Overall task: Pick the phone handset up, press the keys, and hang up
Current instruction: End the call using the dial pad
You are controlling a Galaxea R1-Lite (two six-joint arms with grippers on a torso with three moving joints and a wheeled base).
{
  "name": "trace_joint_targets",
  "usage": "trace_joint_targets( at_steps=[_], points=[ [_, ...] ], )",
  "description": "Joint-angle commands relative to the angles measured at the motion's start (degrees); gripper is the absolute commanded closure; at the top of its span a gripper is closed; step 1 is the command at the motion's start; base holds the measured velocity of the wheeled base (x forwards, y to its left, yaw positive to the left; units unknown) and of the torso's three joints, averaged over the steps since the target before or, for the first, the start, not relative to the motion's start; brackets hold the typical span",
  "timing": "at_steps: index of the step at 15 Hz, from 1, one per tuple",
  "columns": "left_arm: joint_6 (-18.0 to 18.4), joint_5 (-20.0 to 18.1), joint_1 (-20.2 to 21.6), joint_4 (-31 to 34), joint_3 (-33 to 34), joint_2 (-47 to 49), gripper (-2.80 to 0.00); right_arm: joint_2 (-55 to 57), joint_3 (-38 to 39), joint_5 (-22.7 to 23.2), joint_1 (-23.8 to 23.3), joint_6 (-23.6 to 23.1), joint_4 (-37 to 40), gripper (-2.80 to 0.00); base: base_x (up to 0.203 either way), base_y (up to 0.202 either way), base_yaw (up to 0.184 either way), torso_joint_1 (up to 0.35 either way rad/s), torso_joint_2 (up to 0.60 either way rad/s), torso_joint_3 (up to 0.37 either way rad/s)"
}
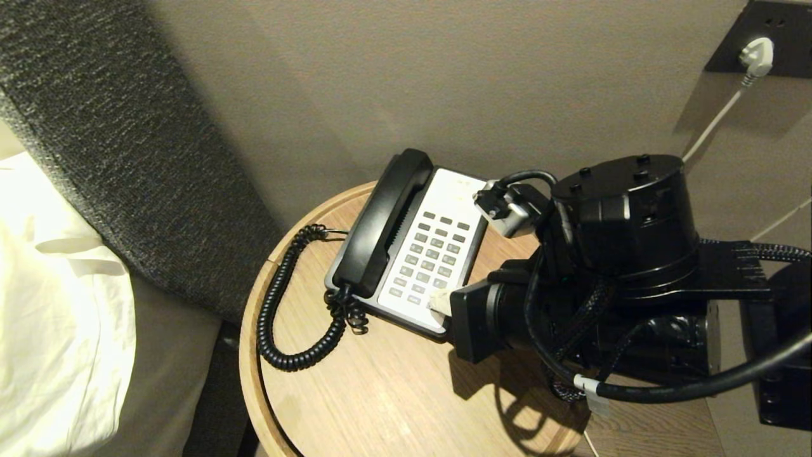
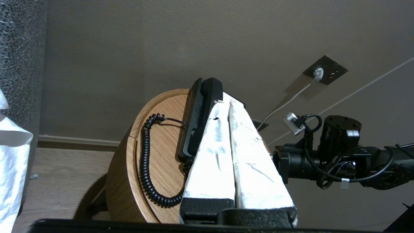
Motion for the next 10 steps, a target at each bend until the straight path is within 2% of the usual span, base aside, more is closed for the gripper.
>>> trace_joint_targets(
  at_steps=[1,10],
  points=[
    [-0.15,0.01,-0.03,-0.07,0.00,-0.08,0.00,-0.30,0.06,-0.04,0.04,0.09,0.13,0.00,0.000,0.000,0.000,0.000,0.00,0.000],
    [-0.15,0.01,-0.03,-0.10,0.64,-0.64,0.00,1.84,0.23,-0.26,0.04,0.09,-0.05,0.00,0.000,0.000,0.000,0.000,0.00,0.000]
  ],
)
